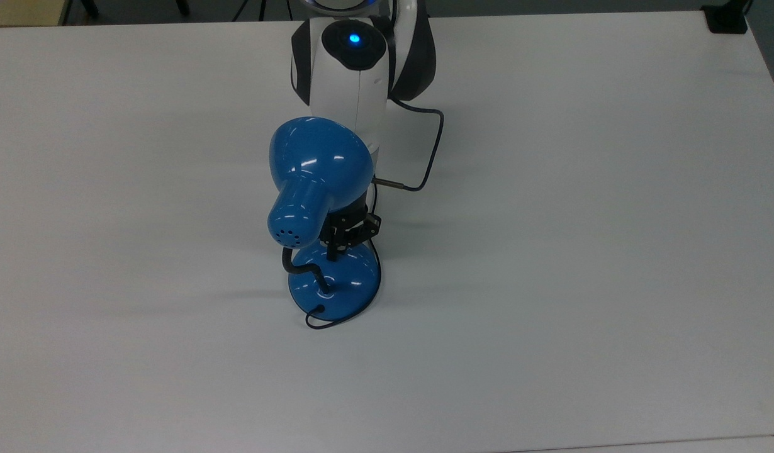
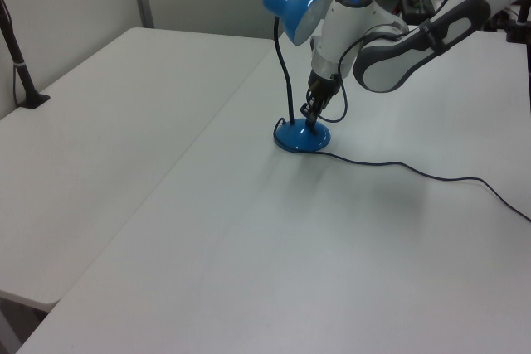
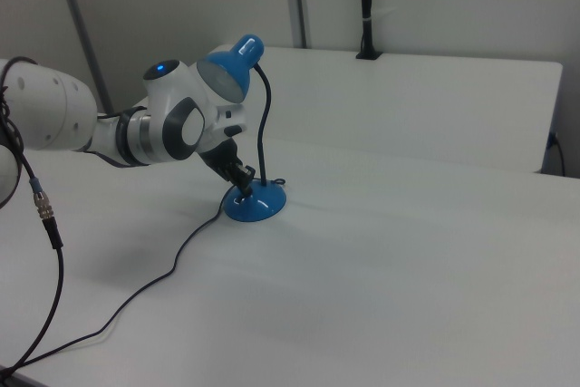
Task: Turn on the lamp
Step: 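Press down on the base switch with the gripper fingertips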
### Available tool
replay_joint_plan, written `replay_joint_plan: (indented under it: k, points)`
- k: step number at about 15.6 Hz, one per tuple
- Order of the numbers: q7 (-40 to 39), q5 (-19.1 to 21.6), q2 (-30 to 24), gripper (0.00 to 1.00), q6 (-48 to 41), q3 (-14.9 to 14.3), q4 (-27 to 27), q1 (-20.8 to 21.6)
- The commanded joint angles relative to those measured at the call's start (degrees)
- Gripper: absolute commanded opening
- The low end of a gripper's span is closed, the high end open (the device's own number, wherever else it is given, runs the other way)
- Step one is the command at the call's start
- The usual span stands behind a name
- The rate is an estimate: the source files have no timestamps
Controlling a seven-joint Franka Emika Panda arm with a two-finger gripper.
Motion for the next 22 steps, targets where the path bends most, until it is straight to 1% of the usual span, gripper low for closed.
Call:
replay_joint_plan:
  k: [1, 3, 5, 7, 11, 16, 22]
  points:
    - [2.1, -3.5, 2.1, 0.00, 0.8, -0.1, 1.7, 0.4]
    - [2.7, -3.5, 1.4, 0.00, 0.8, -0.1, 1.7, 0.0]
    - [2.8, -3.1, -0.9, 0.00, 0.3, 0.0, 1.4, -0.1]
    - [2.8, -3.0, -2.3, 0.00, 0.2, 0.0, 0.4, 0.1]
    - [2.1, -3.3, -3.3, 0.00, 0.0, 0.0, -2.2, 0.6]
    - [-1.0, -3.3, -2.9, 0.00, -0.5, 0.0, -3.3, 0.6]
    - [-0.8, -3.3, -2.4, 0.00, 0.0, 0.0, -3.3, 0.6]
